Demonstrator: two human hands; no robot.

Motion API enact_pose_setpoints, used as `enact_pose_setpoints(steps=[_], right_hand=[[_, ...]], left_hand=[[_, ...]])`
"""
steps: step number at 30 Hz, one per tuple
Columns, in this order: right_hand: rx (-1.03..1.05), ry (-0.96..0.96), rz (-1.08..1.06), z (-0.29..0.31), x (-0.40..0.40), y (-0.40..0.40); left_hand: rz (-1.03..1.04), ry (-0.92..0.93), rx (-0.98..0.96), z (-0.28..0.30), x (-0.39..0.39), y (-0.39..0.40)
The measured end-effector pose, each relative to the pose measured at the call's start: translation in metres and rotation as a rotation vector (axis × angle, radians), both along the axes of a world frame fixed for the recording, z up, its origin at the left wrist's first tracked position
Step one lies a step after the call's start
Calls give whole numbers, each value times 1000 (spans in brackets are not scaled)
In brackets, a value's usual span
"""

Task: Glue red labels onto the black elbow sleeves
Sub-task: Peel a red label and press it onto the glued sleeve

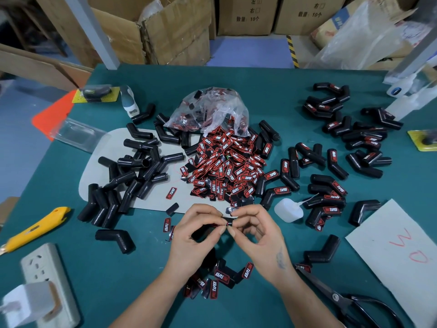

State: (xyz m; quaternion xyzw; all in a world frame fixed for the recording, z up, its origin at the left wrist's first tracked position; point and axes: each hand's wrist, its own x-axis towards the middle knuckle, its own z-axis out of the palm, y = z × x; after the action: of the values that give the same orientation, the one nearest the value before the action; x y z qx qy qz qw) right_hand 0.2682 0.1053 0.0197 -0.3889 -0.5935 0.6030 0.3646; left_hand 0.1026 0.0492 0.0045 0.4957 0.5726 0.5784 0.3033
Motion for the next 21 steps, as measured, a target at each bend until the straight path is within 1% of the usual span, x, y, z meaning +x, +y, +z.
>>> enact_pose_setpoints(steps=[10, 14, 18, 21], right_hand=[[-62, 46, -19, 1, -2, 2], [-23, 51, -10, 3, 0, 3], [27, -2, 2, 4, -1, 2], [40, -19, -26, 1, -2, 1]], left_hand=[[4, 22, 16, 1, -6, 0], [8, 30, 25, 2, -7, 0], [6, 39, 35, 1, -7, 0], [-3, 60, 39, 0, -7, -1]])
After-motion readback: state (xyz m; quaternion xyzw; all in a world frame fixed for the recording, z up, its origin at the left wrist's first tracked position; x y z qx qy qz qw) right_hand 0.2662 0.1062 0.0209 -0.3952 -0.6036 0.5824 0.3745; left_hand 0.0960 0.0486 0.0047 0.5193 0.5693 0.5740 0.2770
